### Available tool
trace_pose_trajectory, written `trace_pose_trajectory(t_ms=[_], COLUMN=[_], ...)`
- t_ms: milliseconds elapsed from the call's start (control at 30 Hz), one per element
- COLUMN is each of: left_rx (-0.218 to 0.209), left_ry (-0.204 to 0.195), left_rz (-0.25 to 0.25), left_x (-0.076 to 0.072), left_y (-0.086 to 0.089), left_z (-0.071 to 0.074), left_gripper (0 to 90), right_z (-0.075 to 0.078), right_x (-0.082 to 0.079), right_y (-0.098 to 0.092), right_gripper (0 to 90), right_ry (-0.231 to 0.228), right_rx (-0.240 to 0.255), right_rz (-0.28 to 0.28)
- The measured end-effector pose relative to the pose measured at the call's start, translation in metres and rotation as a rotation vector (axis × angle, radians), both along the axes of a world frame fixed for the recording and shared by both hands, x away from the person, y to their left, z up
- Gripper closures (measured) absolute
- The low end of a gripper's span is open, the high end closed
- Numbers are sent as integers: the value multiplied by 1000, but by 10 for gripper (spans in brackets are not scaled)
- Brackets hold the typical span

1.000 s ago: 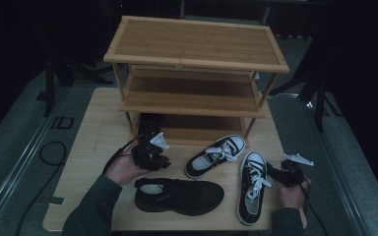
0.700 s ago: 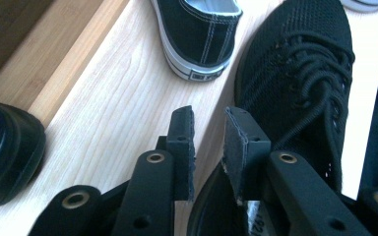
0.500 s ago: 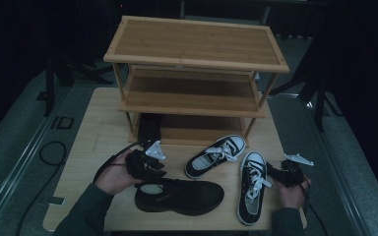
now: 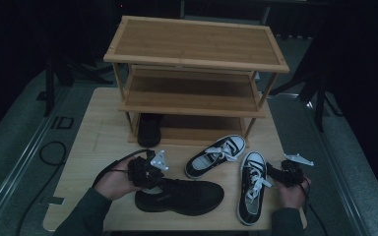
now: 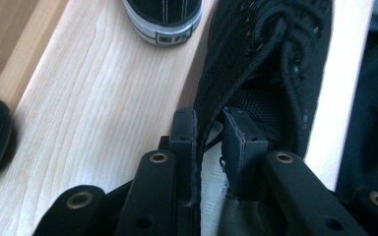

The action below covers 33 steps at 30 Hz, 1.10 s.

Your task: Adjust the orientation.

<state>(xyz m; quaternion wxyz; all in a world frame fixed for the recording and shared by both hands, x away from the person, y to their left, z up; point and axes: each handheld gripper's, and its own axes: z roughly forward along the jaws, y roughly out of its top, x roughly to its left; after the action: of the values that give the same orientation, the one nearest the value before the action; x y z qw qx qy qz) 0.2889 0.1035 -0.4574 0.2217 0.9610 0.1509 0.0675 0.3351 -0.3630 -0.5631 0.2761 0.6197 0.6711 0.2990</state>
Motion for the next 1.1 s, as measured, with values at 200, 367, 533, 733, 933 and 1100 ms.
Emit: trace_pose_trajectory(t_ms=[200, 367, 533, 733, 933, 1100], left_rx=[35, 41, 41, 39, 34, 10], left_ry=[-7, 4, -6, 13, 33, 35], left_rz=[-13, -35, -66, -62, -15, 51], left_x=[5, 6, 2, -4, -9, -11], left_y=[-14, -16, -11, 5, 29, 52], left_z=[-4, -9, -9, -7, -7, -8], left_gripper=[745, 787, 865, 867, 868, 867], right_z=[0, 0, 0, 0, 0, 0], right_x=[0, 0, 0, 0, 0, 0], right_y=[0, 0, 0, 0, 0, 0], right_gripper=[270, 270, 270, 270, 270, 271], right_ry=[0, 0, 0, 0, 0, 0], right_rx=[0, 0, 0, 0, 0, 0], right_rz=[0, 0, 0, 0, 0, 0])
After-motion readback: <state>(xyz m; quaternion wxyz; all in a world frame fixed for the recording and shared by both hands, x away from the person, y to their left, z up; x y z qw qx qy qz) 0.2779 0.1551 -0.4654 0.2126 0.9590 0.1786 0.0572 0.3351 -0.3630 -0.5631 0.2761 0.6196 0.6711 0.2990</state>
